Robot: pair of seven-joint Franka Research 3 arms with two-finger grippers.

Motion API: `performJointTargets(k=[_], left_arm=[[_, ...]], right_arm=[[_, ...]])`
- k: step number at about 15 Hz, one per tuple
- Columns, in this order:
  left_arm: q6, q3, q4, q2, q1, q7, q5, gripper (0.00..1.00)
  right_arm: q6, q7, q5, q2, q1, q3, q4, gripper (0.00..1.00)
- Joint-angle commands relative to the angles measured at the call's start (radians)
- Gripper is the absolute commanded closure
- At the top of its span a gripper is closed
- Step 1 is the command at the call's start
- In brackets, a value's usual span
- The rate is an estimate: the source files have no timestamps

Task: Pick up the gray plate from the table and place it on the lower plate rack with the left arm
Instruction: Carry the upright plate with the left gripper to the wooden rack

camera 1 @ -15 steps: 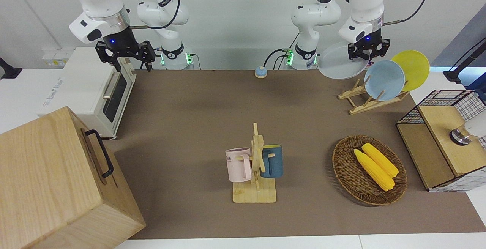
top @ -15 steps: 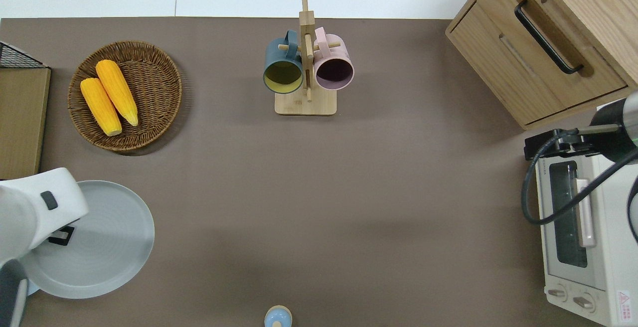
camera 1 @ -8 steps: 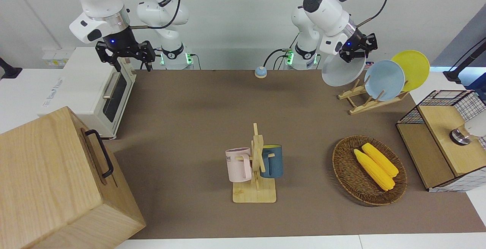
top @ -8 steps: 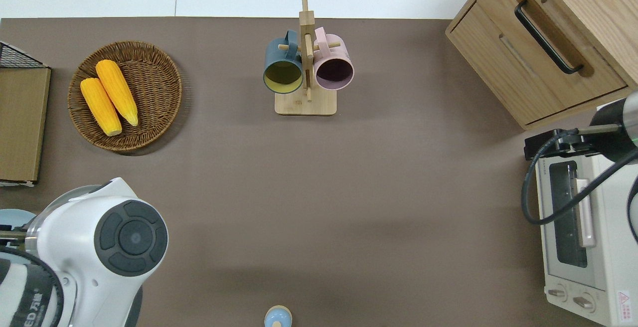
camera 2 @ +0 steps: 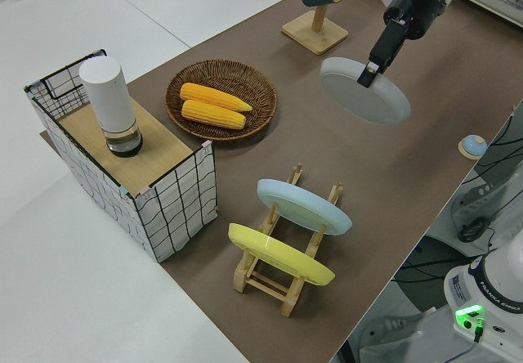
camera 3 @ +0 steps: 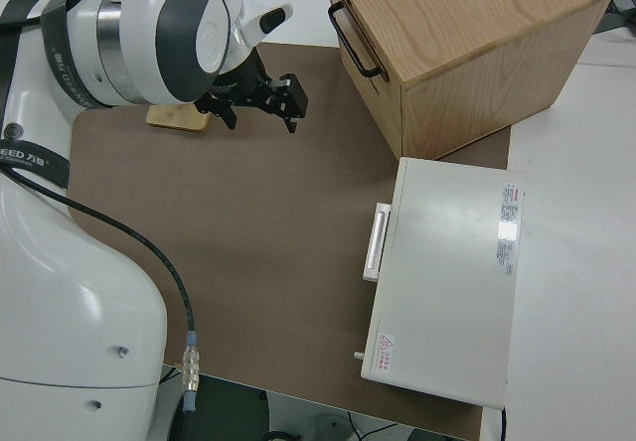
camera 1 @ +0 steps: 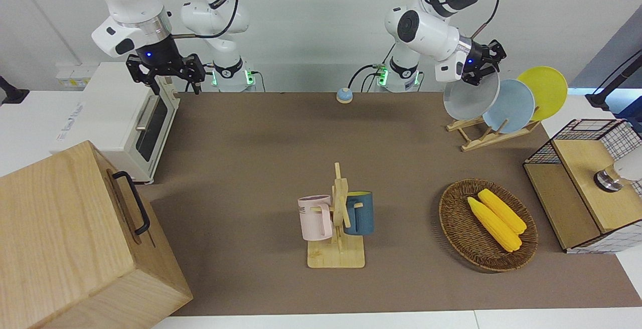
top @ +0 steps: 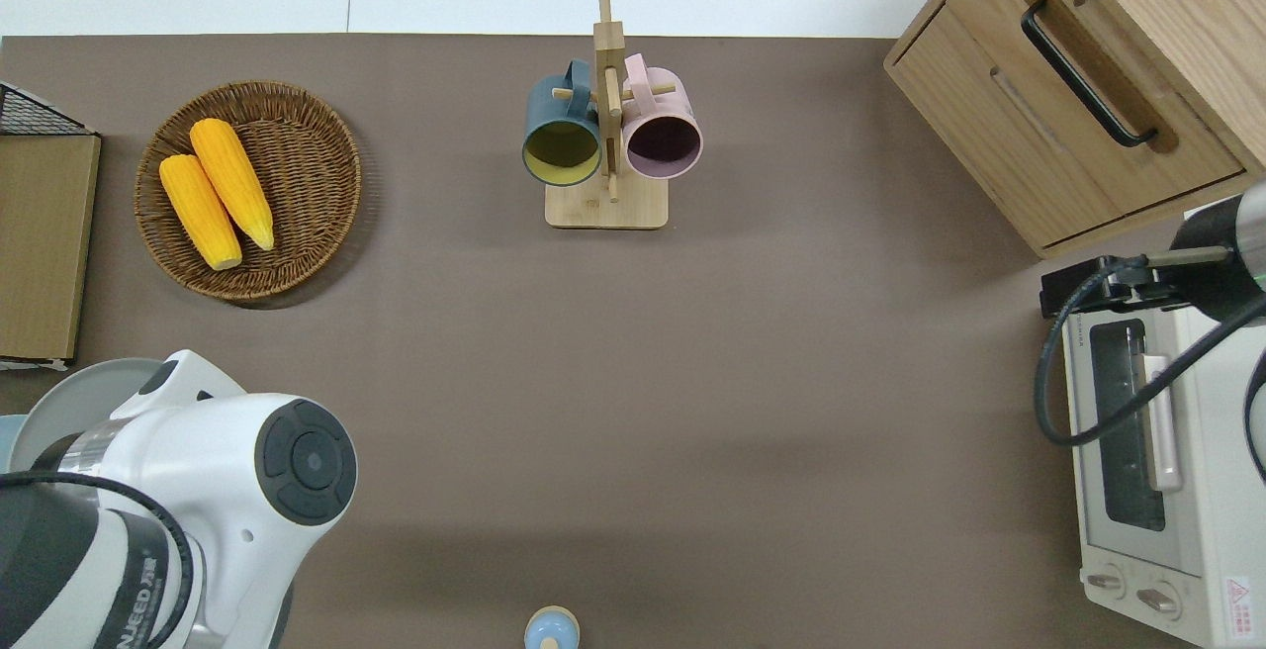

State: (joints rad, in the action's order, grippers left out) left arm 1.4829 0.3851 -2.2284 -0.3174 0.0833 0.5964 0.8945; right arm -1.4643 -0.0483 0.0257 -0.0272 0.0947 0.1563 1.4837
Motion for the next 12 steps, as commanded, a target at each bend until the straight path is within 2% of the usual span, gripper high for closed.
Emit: performJointTargets(k=[1, 6, 8, 12], left_arm=[[-0.016, 0.011, -0.063, -0.002, -0.013, 0.222, 0.076, 1.0], [-0.079, 0.055, -0.157, 0.032, -0.013, 0.463, 0.176, 1.0], [-0.125, 0.078, -0.175, 0.07, -0.013, 0.506, 0.201, 1.0], [-0.208, 0.094, -0.175, 0.182, -0.011, 0.664, 0.257, 1.0]], right_arm=[[0.001, -0.004, -0.003, 0.0, -0.007, -0.006, -0.006, 0.017], [0.001, -0.004, -0.003, 0.0, -0.007, -0.006, -0.006, 0.017], [0.001, -0.004, -0.003, 0.0, -0.007, -0.006, -0.006, 0.017], [0.001, -0.004, -0.003, 0.0, -0.007, -0.006, -0.006, 0.017]])
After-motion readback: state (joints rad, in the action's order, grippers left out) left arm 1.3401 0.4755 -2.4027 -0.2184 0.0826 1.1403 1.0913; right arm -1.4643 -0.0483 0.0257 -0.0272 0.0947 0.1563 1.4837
